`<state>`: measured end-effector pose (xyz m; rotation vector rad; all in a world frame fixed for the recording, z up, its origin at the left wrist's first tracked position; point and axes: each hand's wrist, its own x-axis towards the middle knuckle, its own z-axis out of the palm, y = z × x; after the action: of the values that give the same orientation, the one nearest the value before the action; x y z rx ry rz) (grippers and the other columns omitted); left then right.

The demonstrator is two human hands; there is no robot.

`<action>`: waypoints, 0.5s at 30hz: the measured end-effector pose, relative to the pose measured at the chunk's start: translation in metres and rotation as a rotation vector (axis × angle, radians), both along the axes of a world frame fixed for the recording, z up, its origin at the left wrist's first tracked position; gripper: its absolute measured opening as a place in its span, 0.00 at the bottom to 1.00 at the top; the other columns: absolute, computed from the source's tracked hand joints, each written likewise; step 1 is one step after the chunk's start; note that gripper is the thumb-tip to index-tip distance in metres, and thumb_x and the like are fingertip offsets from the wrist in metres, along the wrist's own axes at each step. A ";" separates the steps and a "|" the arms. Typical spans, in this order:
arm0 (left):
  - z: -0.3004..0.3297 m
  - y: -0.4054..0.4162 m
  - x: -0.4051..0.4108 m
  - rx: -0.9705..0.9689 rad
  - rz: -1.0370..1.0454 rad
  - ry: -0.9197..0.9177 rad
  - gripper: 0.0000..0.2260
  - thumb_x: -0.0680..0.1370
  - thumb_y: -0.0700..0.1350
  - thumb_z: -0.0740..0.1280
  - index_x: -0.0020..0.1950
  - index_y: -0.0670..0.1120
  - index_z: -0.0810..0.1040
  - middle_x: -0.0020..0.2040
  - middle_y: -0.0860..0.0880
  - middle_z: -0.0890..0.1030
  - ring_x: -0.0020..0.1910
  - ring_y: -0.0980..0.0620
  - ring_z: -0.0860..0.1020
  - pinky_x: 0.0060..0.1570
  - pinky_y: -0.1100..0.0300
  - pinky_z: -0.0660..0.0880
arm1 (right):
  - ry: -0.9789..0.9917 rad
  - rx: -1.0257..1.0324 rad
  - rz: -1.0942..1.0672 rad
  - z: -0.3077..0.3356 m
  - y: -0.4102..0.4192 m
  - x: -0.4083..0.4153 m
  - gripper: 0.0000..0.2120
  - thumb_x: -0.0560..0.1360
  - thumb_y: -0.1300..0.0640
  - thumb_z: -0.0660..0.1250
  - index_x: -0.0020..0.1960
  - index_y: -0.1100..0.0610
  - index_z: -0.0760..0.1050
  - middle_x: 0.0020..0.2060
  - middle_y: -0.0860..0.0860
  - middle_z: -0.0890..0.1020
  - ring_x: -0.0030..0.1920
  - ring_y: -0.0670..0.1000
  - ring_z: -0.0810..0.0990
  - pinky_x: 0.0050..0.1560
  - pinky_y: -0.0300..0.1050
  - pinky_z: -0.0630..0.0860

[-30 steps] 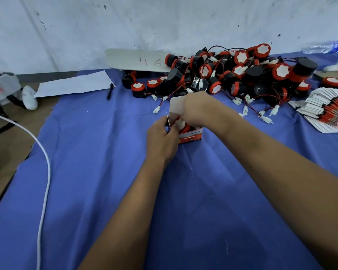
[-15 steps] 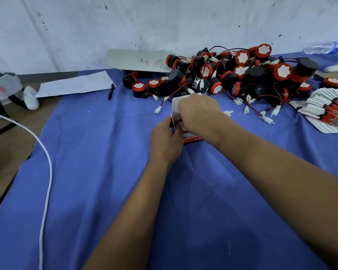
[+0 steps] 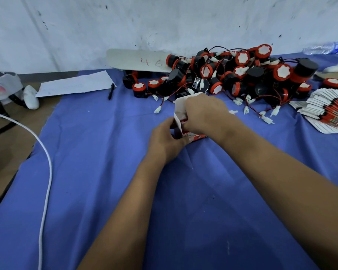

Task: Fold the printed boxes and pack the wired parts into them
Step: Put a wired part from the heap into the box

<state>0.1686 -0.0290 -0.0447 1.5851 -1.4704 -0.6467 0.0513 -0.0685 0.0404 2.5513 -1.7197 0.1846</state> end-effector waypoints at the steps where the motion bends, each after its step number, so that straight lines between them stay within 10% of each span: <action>1: 0.000 0.000 0.001 0.002 -0.007 0.012 0.16 0.72 0.47 0.80 0.57 0.52 0.81 0.48 0.56 0.84 0.41 0.61 0.79 0.40 0.69 0.72 | 0.010 -0.026 -0.027 0.001 0.002 0.002 0.17 0.74 0.55 0.69 0.34 0.52 0.62 0.34 0.49 0.66 0.38 0.54 0.71 0.36 0.46 0.65; 10: 0.003 -0.001 0.008 0.018 -0.060 -0.017 0.18 0.72 0.46 0.81 0.59 0.54 0.80 0.49 0.60 0.81 0.35 0.65 0.77 0.37 0.73 0.70 | 0.039 -0.128 -0.054 0.003 0.009 0.002 0.16 0.75 0.57 0.68 0.36 0.55 0.62 0.34 0.50 0.65 0.46 0.55 0.67 0.42 0.49 0.65; 15: 0.005 0.005 0.000 -0.251 -0.002 -0.159 0.42 0.68 0.41 0.81 0.77 0.50 0.64 0.69 0.48 0.69 0.56 0.51 0.75 0.54 0.57 0.78 | 0.052 -0.096 0.014 0.006 0.007 -0.003 0.17 0.75 0.60 0.64 0.33 0.52 0.60 0.32 0.49 0.64 0.36 0.53 0.68 0.39 0.48 0.65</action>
<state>0.1689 -0.0245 -0.0395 1.4650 -1.6004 -0.3270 0.0485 -0.0615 0.0460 2.4777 -1.6344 0.1950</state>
